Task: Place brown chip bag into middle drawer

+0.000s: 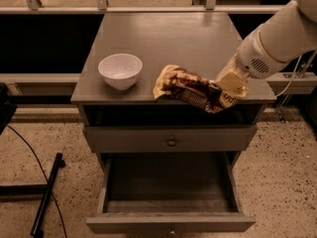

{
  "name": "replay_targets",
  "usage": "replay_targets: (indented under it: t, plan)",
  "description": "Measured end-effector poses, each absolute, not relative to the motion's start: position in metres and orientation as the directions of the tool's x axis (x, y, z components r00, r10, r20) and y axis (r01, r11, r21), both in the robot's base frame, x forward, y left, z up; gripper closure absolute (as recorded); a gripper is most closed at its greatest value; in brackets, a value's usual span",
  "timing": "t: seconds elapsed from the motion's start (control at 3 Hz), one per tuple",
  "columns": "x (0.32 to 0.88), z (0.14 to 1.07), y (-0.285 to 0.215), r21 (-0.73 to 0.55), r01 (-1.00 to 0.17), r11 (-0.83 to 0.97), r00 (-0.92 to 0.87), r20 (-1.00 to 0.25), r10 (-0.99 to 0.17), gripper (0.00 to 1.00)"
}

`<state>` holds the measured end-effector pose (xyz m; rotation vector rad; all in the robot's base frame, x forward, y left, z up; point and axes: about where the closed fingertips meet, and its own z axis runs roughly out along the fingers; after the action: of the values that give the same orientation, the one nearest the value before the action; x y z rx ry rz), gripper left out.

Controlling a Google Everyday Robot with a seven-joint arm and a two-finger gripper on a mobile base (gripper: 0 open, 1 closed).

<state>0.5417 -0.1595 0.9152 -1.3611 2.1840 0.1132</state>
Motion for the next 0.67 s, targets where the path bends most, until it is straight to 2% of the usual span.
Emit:
replay_targets:
  t: [0.67]
  plan:
    - [0.577,0.896,-0.129,-0.283,-0.860,0.424,-0.260,-0.472,-0.843,1.00]
